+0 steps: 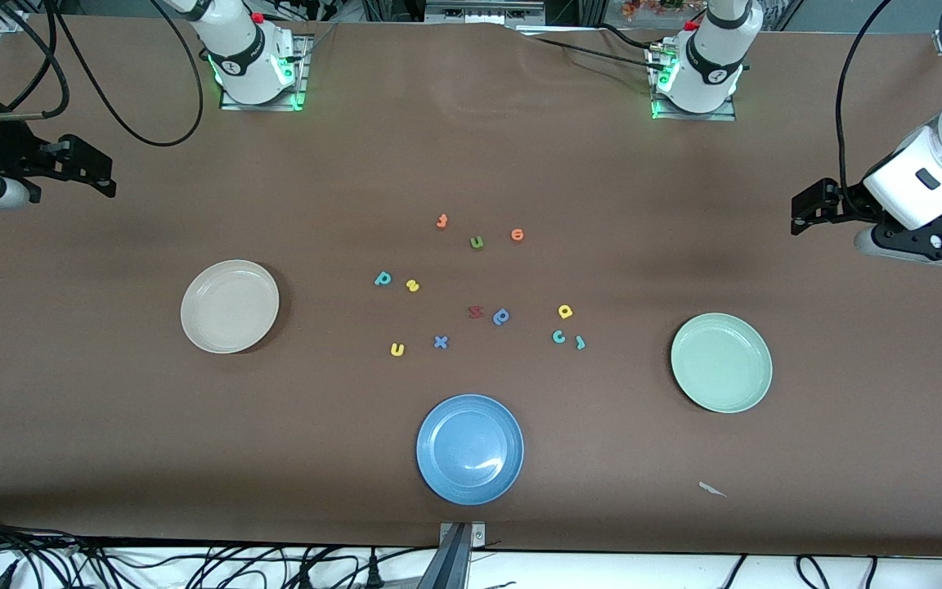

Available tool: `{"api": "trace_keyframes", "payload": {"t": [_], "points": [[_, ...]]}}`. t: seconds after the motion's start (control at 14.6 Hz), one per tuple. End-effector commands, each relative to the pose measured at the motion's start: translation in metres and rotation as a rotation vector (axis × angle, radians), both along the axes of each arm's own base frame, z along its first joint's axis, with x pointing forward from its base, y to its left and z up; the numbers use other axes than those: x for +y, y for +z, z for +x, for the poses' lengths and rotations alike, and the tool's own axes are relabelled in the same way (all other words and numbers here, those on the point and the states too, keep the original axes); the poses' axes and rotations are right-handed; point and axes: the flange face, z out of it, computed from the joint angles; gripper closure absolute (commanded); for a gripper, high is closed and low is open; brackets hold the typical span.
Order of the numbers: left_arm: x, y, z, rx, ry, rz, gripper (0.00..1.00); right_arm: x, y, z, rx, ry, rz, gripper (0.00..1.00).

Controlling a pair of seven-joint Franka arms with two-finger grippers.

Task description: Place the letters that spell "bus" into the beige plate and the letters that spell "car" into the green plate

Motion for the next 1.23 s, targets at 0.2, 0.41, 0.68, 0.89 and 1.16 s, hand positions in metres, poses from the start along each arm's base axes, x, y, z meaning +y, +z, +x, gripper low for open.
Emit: {"api": "trace_keyframes", "payload": {"t": [0.2,0.41,0.68,0.89,1.16], "points": [[0.0019,0.0029,-0.0034,0.003,-0.016,0.017,0.00,-0.0012,-0.0024,0.0010,-0.013,0.006,0.015,0.00],[0.0019,0.0021,-0.0036,0.006,-0.014,0.017,0.00,-0.0021,-0.0016,0.0012,-0.017,0.004,0.015,0.00],[0.0026,0.0028,-0.0035,0.005,-0.014,0.015,0.00,-0.0019,-0.0039,0.0022,-0.014,0.004,0.015,0.00],[0.0026,0.0027,-0.0030,0.005,-0.014,0.015,0.00,-0.0010,-0.0052,0.0029,-0.014,0.006,0.014,0.00],[0.0018,0.0041,-0.0029,0.002,-0.014,0.015,0.00,-0.0010,-0.0053,0.0036,-0.020,0.006,0.015,0.00]]}}
